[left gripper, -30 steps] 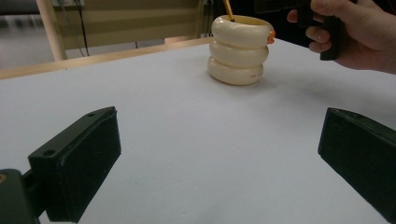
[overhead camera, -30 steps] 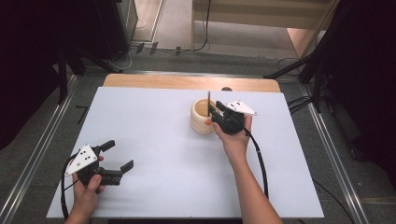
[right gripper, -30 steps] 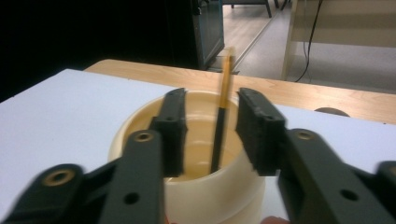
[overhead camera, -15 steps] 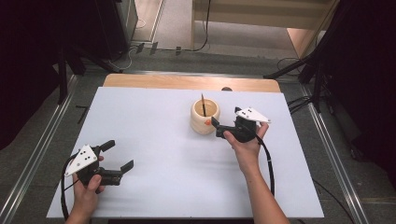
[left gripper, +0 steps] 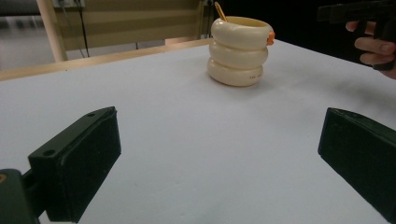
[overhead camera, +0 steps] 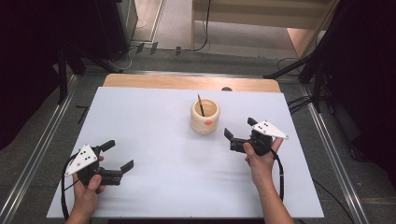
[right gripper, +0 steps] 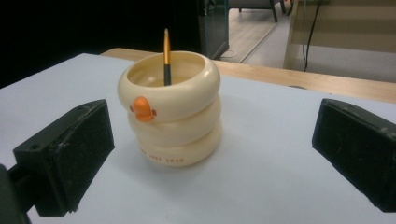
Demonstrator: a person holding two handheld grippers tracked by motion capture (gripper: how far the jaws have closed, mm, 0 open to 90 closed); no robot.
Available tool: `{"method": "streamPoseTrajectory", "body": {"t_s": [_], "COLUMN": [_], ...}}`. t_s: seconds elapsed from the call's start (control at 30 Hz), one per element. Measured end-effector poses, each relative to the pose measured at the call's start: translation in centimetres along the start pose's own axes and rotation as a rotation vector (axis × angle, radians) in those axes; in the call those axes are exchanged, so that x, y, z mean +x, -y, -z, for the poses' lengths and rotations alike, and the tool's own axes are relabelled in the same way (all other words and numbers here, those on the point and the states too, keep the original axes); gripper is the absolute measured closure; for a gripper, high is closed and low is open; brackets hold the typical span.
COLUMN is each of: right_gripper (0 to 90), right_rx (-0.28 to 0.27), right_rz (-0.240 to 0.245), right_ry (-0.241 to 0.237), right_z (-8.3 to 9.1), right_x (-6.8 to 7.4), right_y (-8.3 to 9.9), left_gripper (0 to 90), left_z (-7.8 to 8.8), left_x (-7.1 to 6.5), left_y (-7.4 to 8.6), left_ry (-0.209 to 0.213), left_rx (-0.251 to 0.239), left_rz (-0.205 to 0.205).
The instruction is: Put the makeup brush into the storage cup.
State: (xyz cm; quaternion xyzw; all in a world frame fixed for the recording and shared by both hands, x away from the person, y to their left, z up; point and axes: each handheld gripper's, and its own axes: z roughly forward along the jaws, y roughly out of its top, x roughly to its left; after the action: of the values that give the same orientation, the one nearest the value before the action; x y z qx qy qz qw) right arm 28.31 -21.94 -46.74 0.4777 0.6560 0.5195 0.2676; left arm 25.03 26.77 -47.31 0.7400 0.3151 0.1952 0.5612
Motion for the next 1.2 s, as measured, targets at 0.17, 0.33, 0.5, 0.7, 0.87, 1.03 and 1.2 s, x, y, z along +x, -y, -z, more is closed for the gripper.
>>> {"method": "streamPoseTrajectory", "body": {"t_s": [0.17,0.33,0.5,0.7,0.87,1.03,1.2], "right_gripper": [0.0,0.0,0.0,0.0,0.0,0.0,0.0], "right_rx": [0.003,0.011,0.009,0.018,0.019,0.023,0.027], "right_rz": [0.002,-0.004,-0.019,-0.034,-0.036,-0.027,-0.025], "right_ry": [0.004,0.01,0.015,0.03,0.038,0.04,0.043], "right_z": [1.0,1.9,3.0,4.1,5.0,5.7,6.5], "right_x": [-0.6,-1.1,-1.7,-2.7,-3.2,-3.5,-3.7], "right_y": [1.0,2.0,2.9,3.9,4.4,4.8,5.3], "left_gripper": [0.0,0.0,0.0,0.0,0.0,0.0,0.0], "left_z": [-0.1,0.0,0.0,0.0,0.0,0.1,0.1], "left_x": [-0.1,-0.1,0.0,0.0,0.0,0.0,0.0], "left_y": [0.0,0.0,0.0,0.1,0.0,0.0,0.0], "left_ry": [0.001,0.0,-0.002,-0.001,-0.004,-0.006,-0.005], "left_rx": [0.002,0.002,0.002,0.0,-0.003,-0.005,-0.004], "left_rz": [0.0,0.001,0.004,0.007,0.011,0.012,0.011]}}
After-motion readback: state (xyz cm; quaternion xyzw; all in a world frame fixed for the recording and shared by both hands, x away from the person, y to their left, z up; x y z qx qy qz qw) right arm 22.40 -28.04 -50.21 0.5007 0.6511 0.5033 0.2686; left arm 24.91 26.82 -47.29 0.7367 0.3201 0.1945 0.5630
